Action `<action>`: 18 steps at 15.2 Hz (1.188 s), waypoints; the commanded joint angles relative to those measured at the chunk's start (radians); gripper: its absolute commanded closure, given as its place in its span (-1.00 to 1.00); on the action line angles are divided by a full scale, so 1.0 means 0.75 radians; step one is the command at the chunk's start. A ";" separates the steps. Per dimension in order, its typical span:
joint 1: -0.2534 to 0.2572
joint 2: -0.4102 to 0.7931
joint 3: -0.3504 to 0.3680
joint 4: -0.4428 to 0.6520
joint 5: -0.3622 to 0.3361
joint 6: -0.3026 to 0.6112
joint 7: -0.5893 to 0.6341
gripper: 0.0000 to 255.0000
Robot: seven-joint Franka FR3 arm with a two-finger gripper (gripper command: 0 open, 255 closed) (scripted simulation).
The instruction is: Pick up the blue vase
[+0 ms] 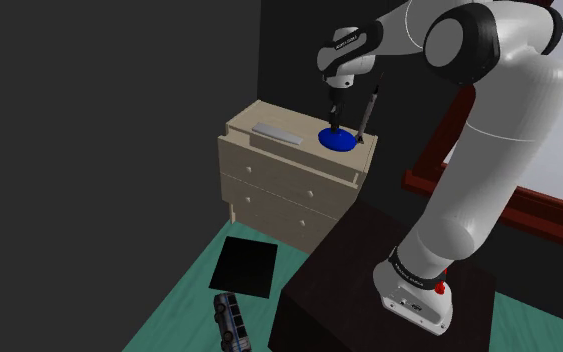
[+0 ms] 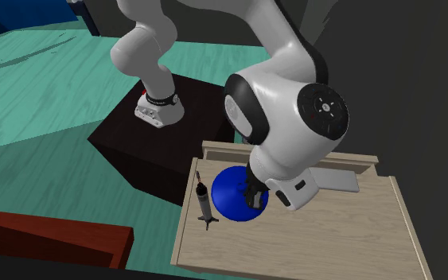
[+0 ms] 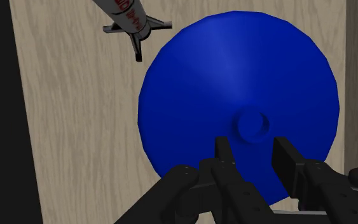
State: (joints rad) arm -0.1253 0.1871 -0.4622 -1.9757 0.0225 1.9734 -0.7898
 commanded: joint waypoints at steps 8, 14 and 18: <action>0.000 0.000 0.000 -0.003 0.000 0.003 0.000 1.00; 0.006 -0.046 -0.004 0.054 -0.022 -0.095 0.011 1.00; 0.009 -0.071 -0.005 0.098 -0.033 -0.162 0.017 1.00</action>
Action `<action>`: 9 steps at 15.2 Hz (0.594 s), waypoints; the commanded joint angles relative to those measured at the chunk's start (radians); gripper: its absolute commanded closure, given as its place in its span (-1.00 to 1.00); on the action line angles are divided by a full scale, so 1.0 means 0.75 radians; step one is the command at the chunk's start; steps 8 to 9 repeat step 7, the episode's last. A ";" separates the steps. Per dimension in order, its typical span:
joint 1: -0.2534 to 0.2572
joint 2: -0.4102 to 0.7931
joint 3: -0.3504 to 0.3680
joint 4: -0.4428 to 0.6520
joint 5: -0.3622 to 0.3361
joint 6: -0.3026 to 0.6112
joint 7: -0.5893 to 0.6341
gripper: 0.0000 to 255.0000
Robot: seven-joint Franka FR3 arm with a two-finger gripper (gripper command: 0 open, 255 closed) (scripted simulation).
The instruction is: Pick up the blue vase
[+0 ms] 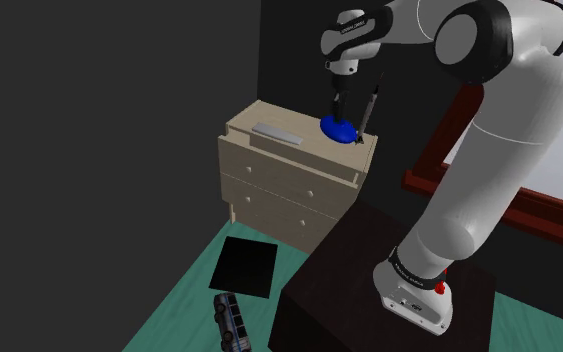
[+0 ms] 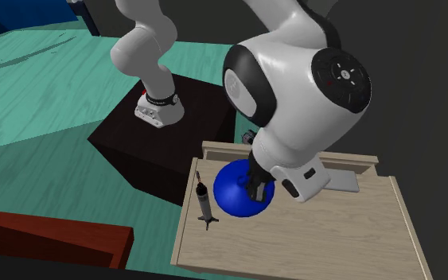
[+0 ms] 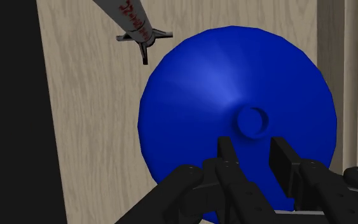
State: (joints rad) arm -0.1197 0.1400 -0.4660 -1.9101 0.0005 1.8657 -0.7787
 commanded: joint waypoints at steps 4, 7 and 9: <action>0.003 -0.029 -0.001 0.060 -0.013 -0.086 0.005 1.00; 0.004 -0.034 -0.001 0.075 -0.015 -0.106 0.006 1.00; 0.004 -0.034 -0.001 0.075 -0.015 -0.106 0.006 1.00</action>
